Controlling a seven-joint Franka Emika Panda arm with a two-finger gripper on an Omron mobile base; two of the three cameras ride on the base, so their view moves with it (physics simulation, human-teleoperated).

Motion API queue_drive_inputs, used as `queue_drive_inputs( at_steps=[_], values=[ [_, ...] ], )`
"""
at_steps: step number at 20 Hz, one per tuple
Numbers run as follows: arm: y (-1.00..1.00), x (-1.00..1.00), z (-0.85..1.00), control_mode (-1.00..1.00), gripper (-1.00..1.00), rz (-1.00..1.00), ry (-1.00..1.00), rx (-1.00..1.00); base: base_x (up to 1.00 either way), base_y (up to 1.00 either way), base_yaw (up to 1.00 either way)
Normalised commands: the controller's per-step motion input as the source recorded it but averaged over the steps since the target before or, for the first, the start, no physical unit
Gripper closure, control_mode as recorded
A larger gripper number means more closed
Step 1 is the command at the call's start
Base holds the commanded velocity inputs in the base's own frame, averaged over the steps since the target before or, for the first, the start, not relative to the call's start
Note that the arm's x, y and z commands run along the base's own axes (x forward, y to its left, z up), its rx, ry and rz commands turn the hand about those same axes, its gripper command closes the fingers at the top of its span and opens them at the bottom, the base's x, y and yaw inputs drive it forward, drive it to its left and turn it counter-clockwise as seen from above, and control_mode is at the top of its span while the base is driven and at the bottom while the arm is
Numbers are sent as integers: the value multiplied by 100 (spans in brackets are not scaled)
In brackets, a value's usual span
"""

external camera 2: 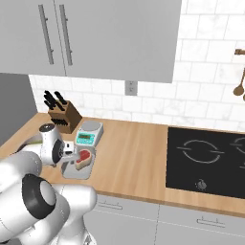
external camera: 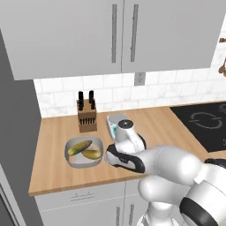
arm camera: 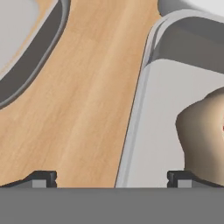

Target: Take the meat container that has the steak and place it on the second highest rack of the freezer. Then take the vegetable container that has the cucumbers and place it on the highest rack of the freezer.

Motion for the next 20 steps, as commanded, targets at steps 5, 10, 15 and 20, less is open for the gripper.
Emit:
queue_drive_inputs(
  at_steps=[5,10,15,20],
  values=[
    [0,17,0,-100,-100,-6,0,0,0,0,0],
    [1,0,-16,-100,-100,-1,-2,0,0,0,0],
    [0,0,-29,-100,-100,0,0,0,0,0,0],
    [0,0,-1,-100,-100,0,0,0,0,0,0]
  ],
)
